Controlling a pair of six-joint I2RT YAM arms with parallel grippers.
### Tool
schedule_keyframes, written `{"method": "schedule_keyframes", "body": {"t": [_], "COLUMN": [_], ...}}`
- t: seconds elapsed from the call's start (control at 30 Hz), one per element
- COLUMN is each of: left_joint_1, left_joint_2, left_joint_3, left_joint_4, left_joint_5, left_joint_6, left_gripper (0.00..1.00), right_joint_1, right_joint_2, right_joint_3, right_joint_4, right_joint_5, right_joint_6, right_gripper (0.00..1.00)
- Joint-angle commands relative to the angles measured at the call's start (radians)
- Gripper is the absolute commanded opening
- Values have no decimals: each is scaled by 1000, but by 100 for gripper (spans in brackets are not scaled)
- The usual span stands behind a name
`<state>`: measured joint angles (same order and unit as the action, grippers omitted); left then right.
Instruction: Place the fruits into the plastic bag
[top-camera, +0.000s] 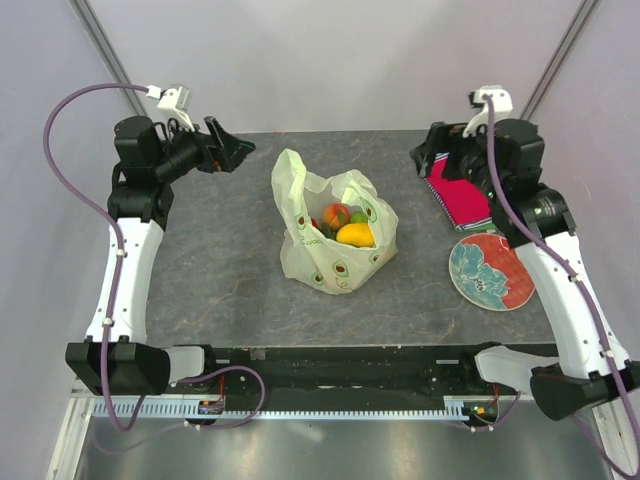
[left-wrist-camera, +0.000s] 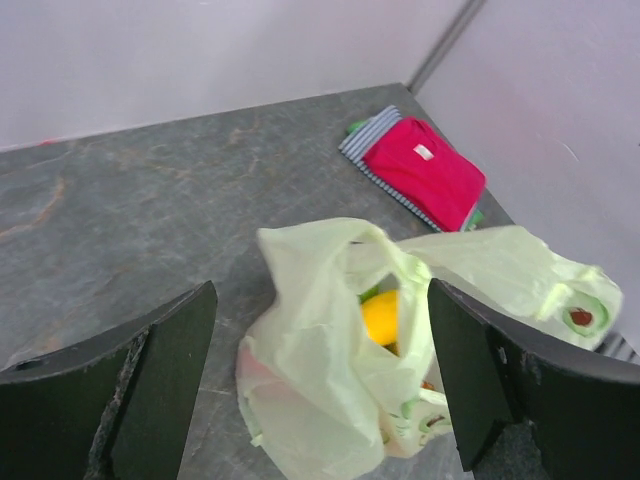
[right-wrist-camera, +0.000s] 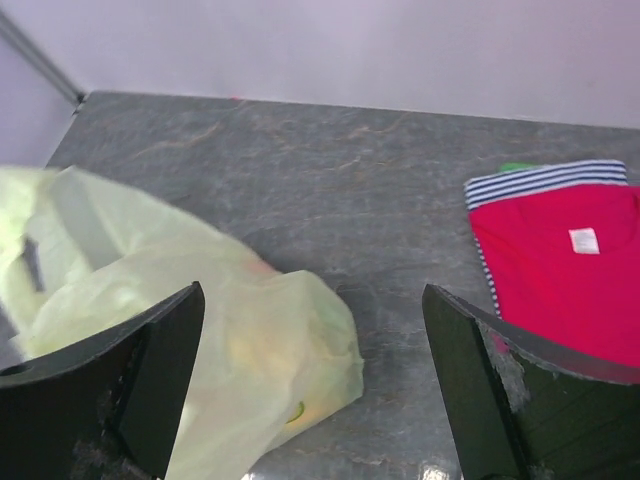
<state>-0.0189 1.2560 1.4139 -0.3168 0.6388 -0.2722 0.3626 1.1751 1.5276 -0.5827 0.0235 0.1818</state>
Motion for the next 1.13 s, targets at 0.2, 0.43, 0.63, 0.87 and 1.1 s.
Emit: {"method": "schedule_keyframes", "body": {"t": [0.2, 0.43, 0.63, 0.87, 1.1], "left_joint_1": [192, 194, 194, 194, 194], "left_joint_2": [-82, -245, -308, -323, -328], "left_joint_3": [-127, -196, -231, -234, -236], "left_joint_4": [85, 21, 7, -10, -16], "left_joint_5": [-89, -154, -146, -171, -165], "left_joint_6": [-32, 37, 42, 30, 37], "left_gripper": [96, 99, 99, 99, 99], "right_joint_1": [-454, -582, -582, -582, -582], "right_joint_2": [-34, -147, -213, -215, -216], "right_joint_3": [-128, -239, -290, -303, -325], "right_joint_4": [80, 63, 63, 72, 86], "right_joint_5": [-329, -338, -318, -339, -341], "right_joint_6": [116, 99, 58, 56, 61], "right_gripper": [98, 98, 98, 98, 98]}}
